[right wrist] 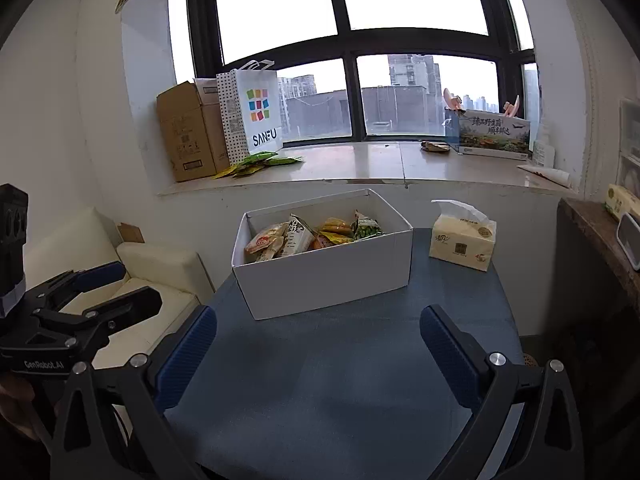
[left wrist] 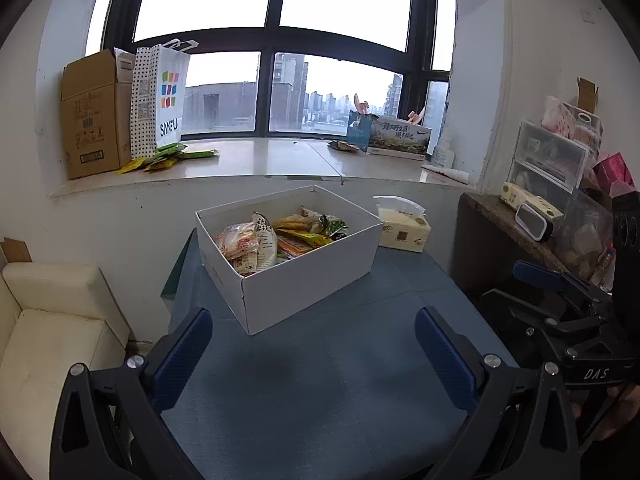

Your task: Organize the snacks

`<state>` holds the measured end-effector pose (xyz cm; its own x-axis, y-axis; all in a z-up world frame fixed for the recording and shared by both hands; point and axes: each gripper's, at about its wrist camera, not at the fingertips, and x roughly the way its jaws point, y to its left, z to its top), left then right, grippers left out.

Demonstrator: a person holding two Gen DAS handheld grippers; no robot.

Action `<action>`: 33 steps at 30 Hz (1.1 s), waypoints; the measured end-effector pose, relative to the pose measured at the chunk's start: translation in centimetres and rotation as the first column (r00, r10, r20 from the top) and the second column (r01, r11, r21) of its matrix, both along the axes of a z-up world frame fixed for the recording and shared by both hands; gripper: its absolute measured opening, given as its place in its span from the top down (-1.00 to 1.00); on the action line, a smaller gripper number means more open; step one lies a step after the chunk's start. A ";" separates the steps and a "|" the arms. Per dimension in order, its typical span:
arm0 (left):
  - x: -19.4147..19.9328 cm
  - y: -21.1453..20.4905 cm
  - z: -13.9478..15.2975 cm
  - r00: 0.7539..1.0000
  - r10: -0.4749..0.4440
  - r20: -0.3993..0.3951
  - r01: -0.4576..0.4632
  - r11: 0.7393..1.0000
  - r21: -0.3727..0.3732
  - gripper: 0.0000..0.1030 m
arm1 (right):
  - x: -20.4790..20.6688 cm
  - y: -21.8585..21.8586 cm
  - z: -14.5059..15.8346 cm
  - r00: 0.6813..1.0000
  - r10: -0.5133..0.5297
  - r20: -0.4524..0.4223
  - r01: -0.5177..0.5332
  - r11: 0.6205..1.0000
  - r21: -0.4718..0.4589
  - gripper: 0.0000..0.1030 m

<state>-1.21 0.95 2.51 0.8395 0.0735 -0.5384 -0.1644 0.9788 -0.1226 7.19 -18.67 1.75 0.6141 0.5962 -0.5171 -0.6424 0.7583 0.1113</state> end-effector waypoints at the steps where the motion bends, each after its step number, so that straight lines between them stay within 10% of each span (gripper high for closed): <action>1: 0.0 0.0 0.0 1.000 0.003 0.000 -0.003 1.000 0.003 -1.00 | 0.0 0.0 0.0 1.000 0.000 0.003 0.000 1.000 -0.002 -1.00; 33: 0.2 -0.3 -0.1 1.000 -0.002 -0.014 0.002 1.000 0.011 -1.00 | -0.4 0.0 0.1 1.000 0.007 0.009 -0.007 1.000 -0.009 -1.00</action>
